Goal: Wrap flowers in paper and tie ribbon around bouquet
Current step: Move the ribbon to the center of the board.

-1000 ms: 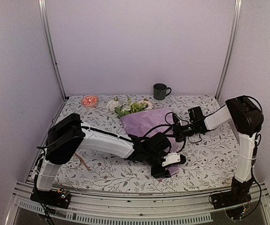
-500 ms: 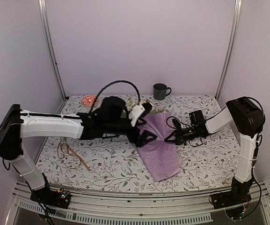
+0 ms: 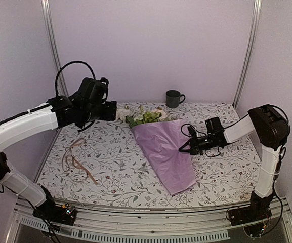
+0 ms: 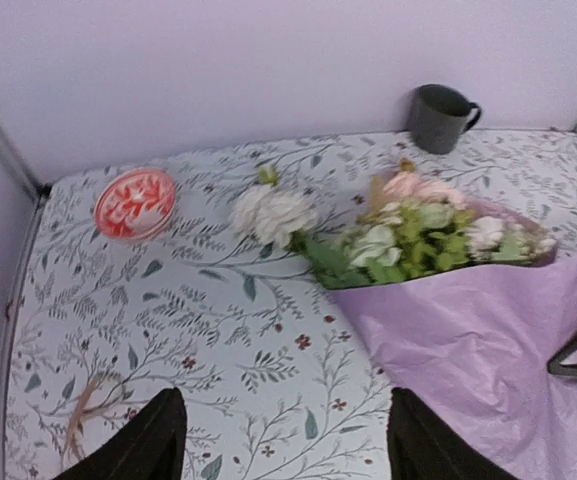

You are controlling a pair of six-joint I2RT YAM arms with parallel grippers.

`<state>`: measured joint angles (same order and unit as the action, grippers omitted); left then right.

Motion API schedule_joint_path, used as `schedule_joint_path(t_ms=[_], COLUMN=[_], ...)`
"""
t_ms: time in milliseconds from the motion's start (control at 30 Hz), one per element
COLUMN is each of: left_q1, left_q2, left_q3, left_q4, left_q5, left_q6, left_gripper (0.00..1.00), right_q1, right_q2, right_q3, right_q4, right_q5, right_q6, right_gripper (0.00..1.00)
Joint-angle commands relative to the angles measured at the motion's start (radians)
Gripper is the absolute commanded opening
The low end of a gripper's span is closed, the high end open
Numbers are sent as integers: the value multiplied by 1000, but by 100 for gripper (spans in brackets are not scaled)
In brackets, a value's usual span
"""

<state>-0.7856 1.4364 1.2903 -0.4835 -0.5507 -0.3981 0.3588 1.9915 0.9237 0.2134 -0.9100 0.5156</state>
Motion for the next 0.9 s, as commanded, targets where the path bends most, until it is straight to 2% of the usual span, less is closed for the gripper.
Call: schedule_joint_path(t_ms=[0, 33, 133, 233, 300, 467, 633, 867], left_q1=[135, 110, -14, -78, -76, -66, 32, 95], left_q2=[-2, -1, 47, 101, 116, 102, 85, 113], left_q3=[-259, -306, -324, -349, -385, -420, -505, -538], left_q4=[-77, -121, -393, -448, -420, -385, -282, -240], left_q5=[234, 207, 143, 215, 272, 303, 370, 349], left_q6=[-512, -622, -903, -984, -1000, -1043, -978, -915], left_gripper=[53, 49, 48, 50, 52, 55, 55, 51], right_q1=[7, 9, 18, 28, 37, 42, 42, 42], right_q2=[-62, -70, -82, -69, -61, -57, -51, -53], right_q3=[-10, -15, -21, -22, -24, -25, -14, -12], right_q4=[-32, -32, -38, -37, -33, -25, -26, -26], right_q5=[42, 47, 49, 47, 49, 43, 30, 13], right_q6=[-17, -13, -9, -9, -11, -11, -14, -11], right_gripper=[0, 0, 0, 1, 1, 1, 1, 0])
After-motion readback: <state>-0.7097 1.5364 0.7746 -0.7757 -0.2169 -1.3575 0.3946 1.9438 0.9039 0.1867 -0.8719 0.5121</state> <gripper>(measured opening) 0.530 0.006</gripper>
